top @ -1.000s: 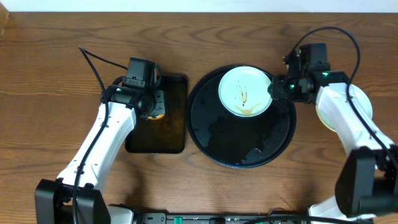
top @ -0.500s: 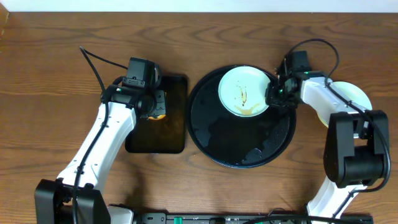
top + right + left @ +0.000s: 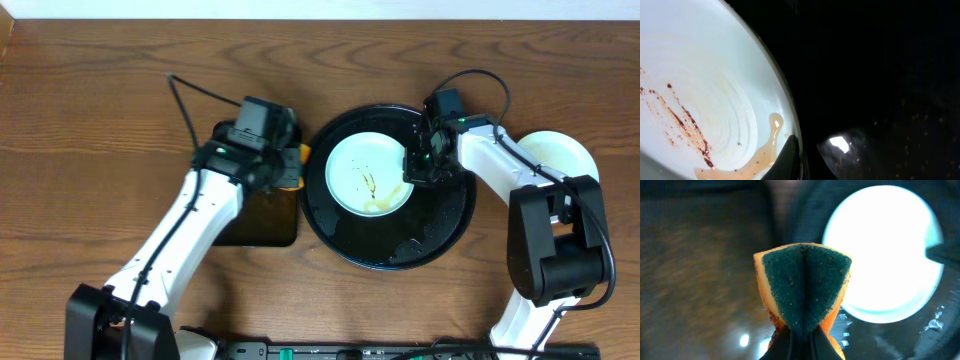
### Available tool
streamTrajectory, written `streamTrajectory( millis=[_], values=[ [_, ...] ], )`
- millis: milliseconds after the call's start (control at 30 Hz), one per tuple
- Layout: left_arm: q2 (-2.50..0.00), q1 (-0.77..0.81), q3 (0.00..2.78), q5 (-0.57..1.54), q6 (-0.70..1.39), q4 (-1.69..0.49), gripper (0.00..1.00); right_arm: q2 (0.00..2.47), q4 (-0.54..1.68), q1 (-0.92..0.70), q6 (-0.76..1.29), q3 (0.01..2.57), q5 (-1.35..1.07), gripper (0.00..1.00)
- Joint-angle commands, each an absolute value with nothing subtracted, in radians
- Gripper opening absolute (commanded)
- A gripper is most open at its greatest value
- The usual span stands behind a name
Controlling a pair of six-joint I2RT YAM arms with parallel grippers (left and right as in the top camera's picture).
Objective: Clean dirty plates on tray and stack at the side
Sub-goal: 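Scrub the remaining light-blue plate with the sponge in the left gripper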
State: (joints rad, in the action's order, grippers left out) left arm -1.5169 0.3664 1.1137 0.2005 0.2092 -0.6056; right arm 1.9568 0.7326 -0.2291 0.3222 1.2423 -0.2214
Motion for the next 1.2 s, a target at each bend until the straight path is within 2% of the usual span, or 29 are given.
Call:
streamTrajectory(
  millis=[0, 433, 567, 900, 1167],
  values=[
    [-1.558, 0.444, 1.11, 0.248, 0.266, -0.554, 0.08, 1.975, 0.764, -0.249, 0.326, 1.228, -0.206, 0.01],
    [-1.793, 0.581, 1.11, 0.516, 0.426, -0.24, 0.08, 1.975, 0.778, -0.25, 0.326, 1.228, -0.206, 0.01],
    [-1.839, 0.61, 1.11, 0.521, 0.43, -0.199, 0.08, 1.975, 0.778, -0.25, 0.325, 1.228, -0.206, 0.01],
    [-1.929, 0.661, 1.11, 0.492, 0.448, -0.125, 0.08, 1.975, 0.786, -0.25, 0.325, 1.228, -0.207, 0.01],
    [-1.953, 0.638, 1.11, 0.25, 0.447, -0.152, 0.08, 1.975, 0.803, -0.25, 0.325, 1.228, -0.206, 0.01]
  ],
)
